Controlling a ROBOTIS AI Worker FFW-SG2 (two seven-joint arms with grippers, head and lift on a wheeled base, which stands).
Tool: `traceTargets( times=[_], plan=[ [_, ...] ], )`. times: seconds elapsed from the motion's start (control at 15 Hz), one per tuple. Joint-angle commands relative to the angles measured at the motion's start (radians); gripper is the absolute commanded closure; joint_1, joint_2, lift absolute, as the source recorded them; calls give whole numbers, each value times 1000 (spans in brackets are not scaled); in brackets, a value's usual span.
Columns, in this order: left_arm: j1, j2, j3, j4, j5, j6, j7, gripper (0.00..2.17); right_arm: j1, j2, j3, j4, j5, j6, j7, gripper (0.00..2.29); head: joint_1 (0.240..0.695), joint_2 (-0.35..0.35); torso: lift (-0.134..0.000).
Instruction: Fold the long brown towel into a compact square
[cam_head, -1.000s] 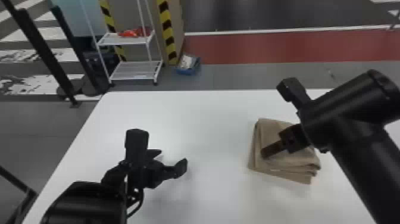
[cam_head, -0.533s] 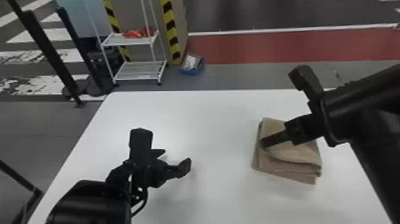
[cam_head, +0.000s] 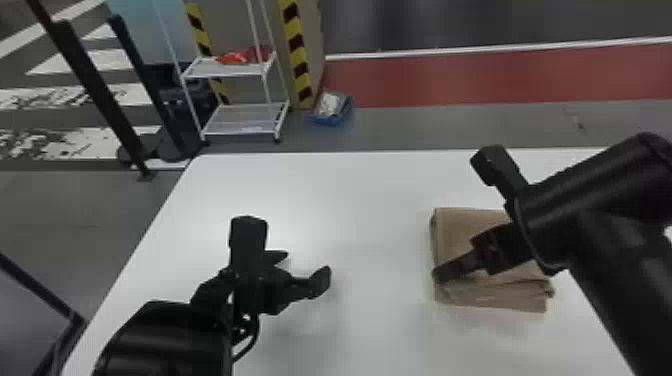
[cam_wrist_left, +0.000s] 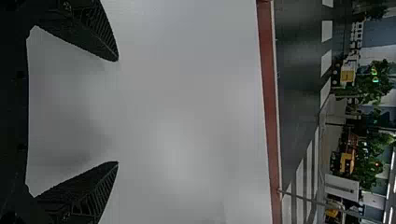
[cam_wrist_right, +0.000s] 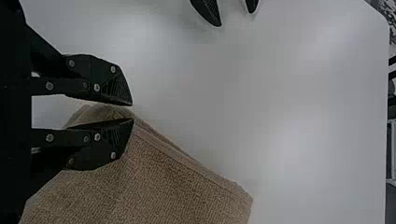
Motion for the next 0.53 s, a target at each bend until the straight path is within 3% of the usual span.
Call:
traceTargets(
  times=[0.0, 0.2, 0.27, 0.33, 0.47],
  plan=[
    [-1, 0, -3, 2, 0, 0, 0, 97, 44, -1, -72, -86, -38, 11, -3, 87, 695, 177, -124],
    [-3, -1, -6, 0, 0, 0, 0, 97, 64, -16, -223, -179, -101, 11, -44, 228, 695, 165, -124],
    [-1, -1, -7, 0, 0, 0, 0, 97, 66, -18, -281, -179, -133, 11, -82, 387, 695, 154, -124],
    [-1, -1, -9, 0, -2, 0, 0, 97, 67, -18, -319, -178, -152, 11, -128, 593, 695, 138, -124],
    [-1, -1, -12, -3, -2, 0, 0, 97, 55, -18, -345, -87, -144, 11, -222, 1301, 695, 101, -124]
  ],
)
